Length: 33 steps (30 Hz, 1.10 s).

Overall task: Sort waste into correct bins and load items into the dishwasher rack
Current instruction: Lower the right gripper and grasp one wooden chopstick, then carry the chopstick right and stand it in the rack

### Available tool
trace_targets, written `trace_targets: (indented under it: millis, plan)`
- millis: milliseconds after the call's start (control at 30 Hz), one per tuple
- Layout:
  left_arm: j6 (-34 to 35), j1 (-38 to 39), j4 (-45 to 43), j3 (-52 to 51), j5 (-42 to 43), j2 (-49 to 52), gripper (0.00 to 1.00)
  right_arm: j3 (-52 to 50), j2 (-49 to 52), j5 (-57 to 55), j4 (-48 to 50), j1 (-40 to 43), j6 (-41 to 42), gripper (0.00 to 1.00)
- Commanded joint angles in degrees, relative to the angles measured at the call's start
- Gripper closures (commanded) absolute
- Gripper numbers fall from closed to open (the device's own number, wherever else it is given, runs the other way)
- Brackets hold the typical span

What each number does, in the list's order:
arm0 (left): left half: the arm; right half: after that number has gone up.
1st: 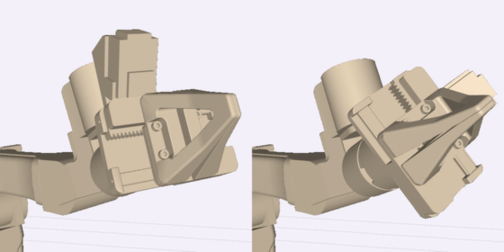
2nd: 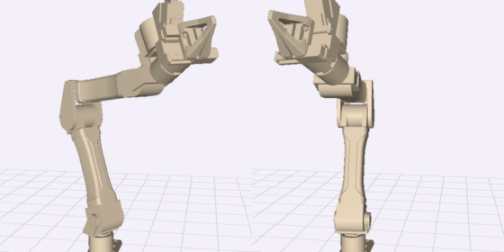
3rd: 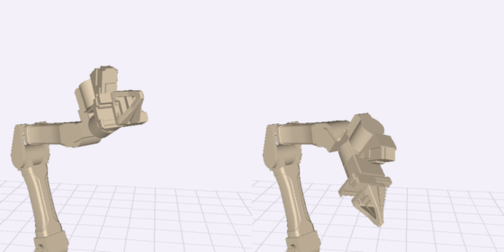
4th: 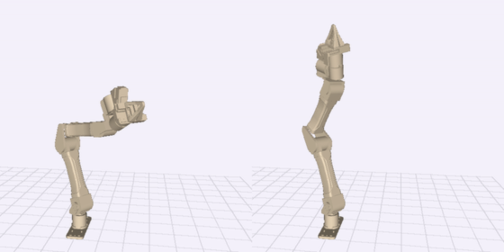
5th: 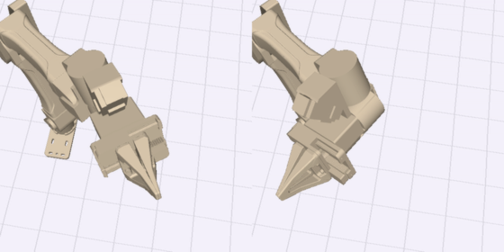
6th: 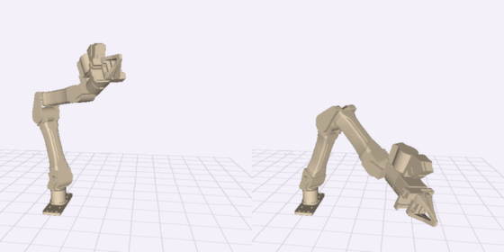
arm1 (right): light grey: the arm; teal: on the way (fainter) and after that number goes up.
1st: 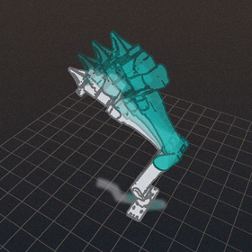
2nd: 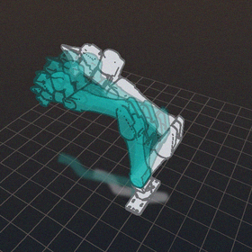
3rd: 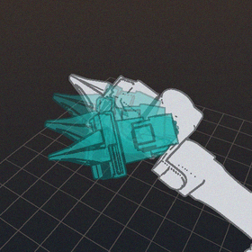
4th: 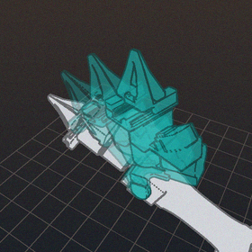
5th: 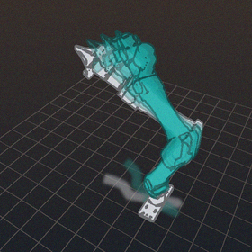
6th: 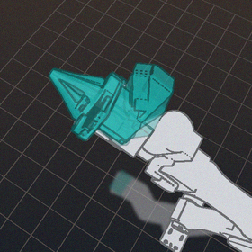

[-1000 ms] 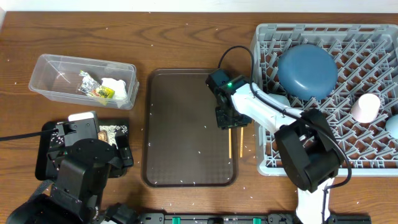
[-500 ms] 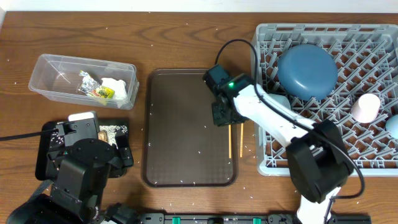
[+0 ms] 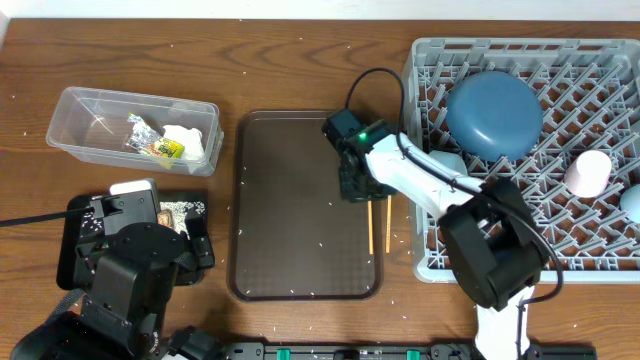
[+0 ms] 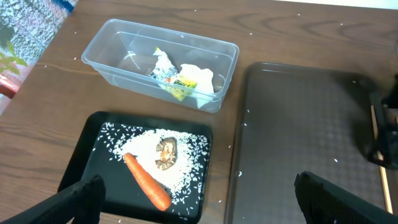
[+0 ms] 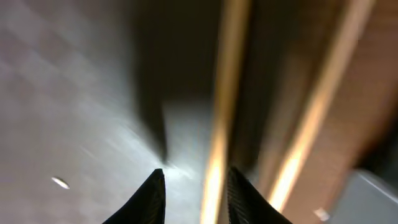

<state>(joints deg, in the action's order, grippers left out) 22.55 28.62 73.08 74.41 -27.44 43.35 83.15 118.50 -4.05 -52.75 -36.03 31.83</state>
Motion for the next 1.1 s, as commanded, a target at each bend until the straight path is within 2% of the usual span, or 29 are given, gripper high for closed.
trace_targets:
  millis: [0,367,533,667,767,1067]
  plan:
    - [0.7,0.0,0.0,0.7,-1.3,0.0,0.02,-0.5,2.4,1.5,0.3,-2.0,-1.6,0.72]
    - [0.7,0.0,0.0,0.7,-1.3,0.0,0.02,-0.5,2.4,0.9,0.8,-2.0,-2.0,0.72]
    - [0.7,0.0,0.0,0.7,-1.3,0.0,0.02,-0.5,2.6,-3.3,0.5,-1.9,-2.4,0.68]
    - [0.7,0.0,0.0,0.7,-1.3,0.0,0.02,-0.6,3.4,-2.3,0.6,-2.1,-2.8,0.79]
    - [0.7,0.0,0.0,0.7,-1.3,0.0,0.02,-0.6,3.5,-1.3,0.9,-2.5,-4.9,0.99]
    - [0.7,0.0,0.0,0.7,-1.3,0.0,0.02,1.1,-3.1,-1.3,-1.8,-2.3,-5.8,0.99]
